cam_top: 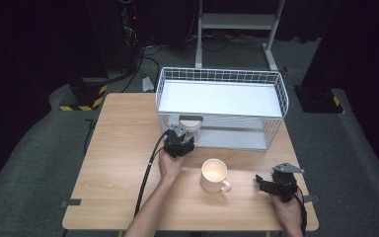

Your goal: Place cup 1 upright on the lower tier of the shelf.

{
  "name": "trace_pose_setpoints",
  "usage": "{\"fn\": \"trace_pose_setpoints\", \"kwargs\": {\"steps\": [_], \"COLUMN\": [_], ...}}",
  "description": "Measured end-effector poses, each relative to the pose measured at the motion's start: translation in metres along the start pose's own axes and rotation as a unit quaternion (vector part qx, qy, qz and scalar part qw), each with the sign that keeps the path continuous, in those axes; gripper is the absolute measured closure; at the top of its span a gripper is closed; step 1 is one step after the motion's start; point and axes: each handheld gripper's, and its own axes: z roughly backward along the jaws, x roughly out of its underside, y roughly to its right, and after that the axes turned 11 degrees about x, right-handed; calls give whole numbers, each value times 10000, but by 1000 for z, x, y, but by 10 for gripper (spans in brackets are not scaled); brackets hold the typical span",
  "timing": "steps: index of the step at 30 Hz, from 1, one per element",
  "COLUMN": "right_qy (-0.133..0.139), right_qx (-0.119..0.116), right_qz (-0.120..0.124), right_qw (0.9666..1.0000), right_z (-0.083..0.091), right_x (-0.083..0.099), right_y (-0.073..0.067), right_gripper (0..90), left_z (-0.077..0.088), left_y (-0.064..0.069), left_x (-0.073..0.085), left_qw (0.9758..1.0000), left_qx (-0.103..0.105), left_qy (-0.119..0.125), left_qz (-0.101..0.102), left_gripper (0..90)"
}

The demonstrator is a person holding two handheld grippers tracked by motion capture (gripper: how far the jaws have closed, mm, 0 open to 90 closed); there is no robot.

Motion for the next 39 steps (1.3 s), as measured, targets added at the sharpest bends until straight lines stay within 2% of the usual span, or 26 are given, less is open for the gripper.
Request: {"fn": "trace_pose_setpoints", "kwargs": {"steps": [5,6,11,14,17,18,25,26,29,31,32,33,35,37,39], "right_qy": [0,0,-1,0,0,-1,-1,0,-1,0,0,1,0,0,0], "right_qx": [2,1,1,1,1,1,-1,-1,0,0,0,-1,0,0,0], "right_qz": [2,1,0,1,1,1,1,2,1,1,1,1,3,1,0], "right_qw": [10000,10000,10000,10000,10000,10000,10000,10000,10000,10000,10000,10000,10000,10000,10000], "right_z": [0,0,0,0,0,0,0,0,0,0,0,0,0,0,0], "right_x": [0,0,0,0,0,0,0,0,0,0,0,0,0,0,0], "right_y": [0,0,0,0,0,0,0,0,0,0,0,0,0,0,0], "right_gripper": [225,225,225,225,225,225,224,224,225,224,224,225,224,225,225], "left_z": [-5,-5,-6,-9,-10,-11,-18,-18,-18,-21,-22,-23,-24,-26,-26], "left_y": [1,0,-1,-2,-4,-4,-6,-6,-7,-8,-10,-10,-10,-12,-13], "left_x": [-2,-3,-4,-7,-9,-8,-9,-10,-13,-15,-15,-15,-15,-16,-16], "left_qw": [10000,10000,10000,9999,9999,9999,9997,9997,9997,9993,9994,9994,9994,9994,9995], "left_qx": [-4,-25,-36,-46,-49,-26,-78,-98,-62,24,-16,27,-39,-2,-77], "left_qy": [-7,-31,-69,-141,-95,-100,-137,-174,-163,-168,-207,-206,-216,-182,-203], "left_qz": [59,-2,-60,-16,16,87,175,140,173,326,290,265,277,290,246], "left_gripper": [472,473,488,491,497,500,499,499,500,501,502,504,505,512,514]}}
